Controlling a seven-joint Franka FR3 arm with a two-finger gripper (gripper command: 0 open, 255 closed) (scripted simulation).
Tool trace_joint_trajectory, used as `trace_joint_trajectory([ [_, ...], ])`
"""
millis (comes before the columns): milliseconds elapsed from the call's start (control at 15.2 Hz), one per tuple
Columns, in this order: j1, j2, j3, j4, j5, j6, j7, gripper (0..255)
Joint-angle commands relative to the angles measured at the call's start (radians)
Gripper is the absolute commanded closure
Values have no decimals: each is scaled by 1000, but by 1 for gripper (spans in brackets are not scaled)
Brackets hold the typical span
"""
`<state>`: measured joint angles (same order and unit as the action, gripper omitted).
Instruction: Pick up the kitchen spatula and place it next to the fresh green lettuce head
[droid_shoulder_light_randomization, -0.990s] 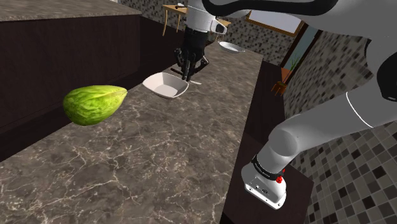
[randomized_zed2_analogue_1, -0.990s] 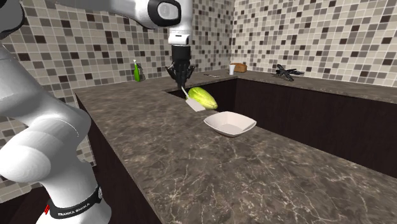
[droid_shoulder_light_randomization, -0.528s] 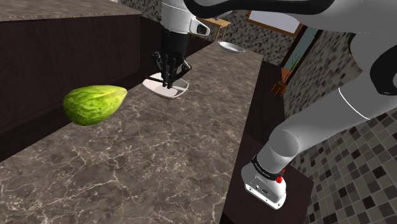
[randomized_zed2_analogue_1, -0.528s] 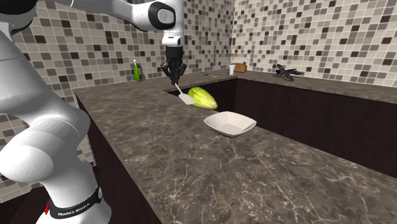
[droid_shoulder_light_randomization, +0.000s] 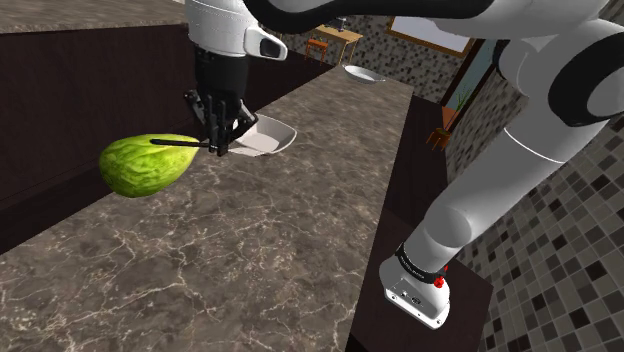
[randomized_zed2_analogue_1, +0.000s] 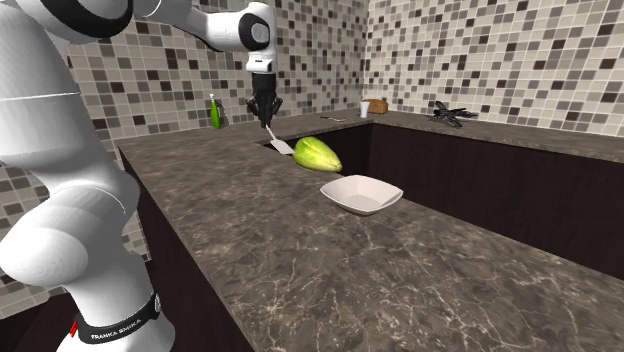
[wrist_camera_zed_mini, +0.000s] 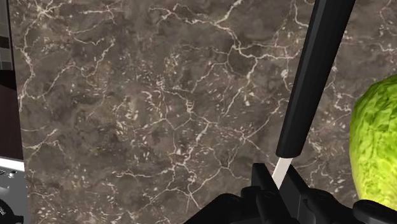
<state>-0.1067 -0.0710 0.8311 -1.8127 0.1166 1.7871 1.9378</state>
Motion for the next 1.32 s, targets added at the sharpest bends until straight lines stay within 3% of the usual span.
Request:
trace_joint_trajectory([
  [0, 23, 84, 44, 71, -66, -8, 86, 255],
  [264, 111, 241, 83, 197, -196, -32, 227, 255],
  [1254, 108, 257, 71, 9, -213, 166, 232, 255],
])
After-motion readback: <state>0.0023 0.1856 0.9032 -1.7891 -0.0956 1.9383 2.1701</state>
